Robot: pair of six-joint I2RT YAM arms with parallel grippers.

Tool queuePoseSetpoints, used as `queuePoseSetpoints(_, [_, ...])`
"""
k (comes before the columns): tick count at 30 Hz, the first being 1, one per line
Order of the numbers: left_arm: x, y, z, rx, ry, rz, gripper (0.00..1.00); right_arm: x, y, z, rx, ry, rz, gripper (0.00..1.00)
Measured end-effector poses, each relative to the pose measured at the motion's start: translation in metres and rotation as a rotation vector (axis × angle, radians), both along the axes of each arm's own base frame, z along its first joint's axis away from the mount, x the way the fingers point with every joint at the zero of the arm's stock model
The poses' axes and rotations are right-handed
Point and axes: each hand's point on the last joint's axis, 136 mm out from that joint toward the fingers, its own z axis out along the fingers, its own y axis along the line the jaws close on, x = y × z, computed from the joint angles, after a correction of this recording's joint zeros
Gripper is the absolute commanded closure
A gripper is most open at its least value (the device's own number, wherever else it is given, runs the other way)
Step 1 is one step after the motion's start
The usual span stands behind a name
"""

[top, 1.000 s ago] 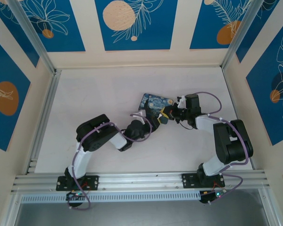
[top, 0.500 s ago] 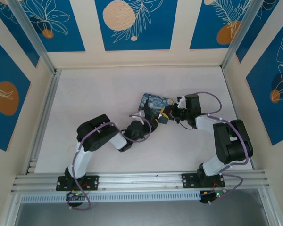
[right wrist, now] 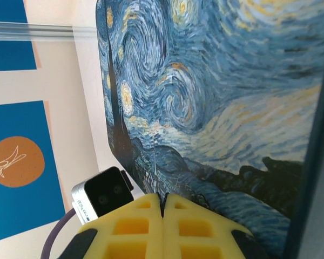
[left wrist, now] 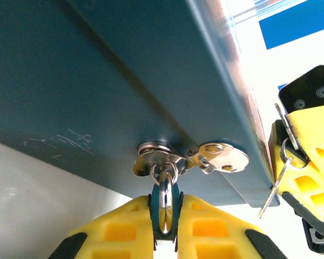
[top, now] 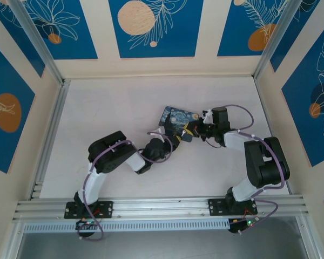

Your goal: Unlock the padlock with the key

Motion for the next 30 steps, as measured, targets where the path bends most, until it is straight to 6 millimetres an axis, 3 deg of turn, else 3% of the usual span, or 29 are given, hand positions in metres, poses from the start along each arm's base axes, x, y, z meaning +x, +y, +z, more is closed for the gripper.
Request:
queuePoseSetpoints(4, [-0.001,0.003,0.000,-0.013,0.024,0.009,1.00,-0.001,-0.001,0.022,-0.006,-0.027,0.005,1.00])
queuePoseSetpoints(10, [-0.007,0.021,0.000,-0.014,0.077,0.034,1.00,-0.004,0.000,0.099,0.022,-0.215,0.017,1.00])
queuePoseSetpoints(13, [-0.011,0.034,0.001,-0.001,0.098,0.048,1.00,-0.018,0.004,0.117,0.035,-0.271,0.033,1.00])
queuePoseSetpoints(16, [-0.015,0.051,0.002,0.019,0.117,0.067,1.00,-0.041,0.012,0.114,0.049,-0.273,0.063,1.00])
queuePoseSetpoints(23, [-0.028,0.095,0.003,0.102,0.157,0.110,1.00,-0.098,0.025,0.075,0.040,-0.199,0.132,1.00])
queuePoseSetpoints(27, [-0.034,0.097,0.011,0.146,0.169,0.050,1.00,-0.119,0.025,0.064,0.038,-0.198,0.142,1.00])
queuePoseSetpoints(30, [-0.038,0.085,0.023,0.150,0.166,-0.036,1.00,-0.128,0.022,0.054,0.037,-0.183,0.135,1.00])
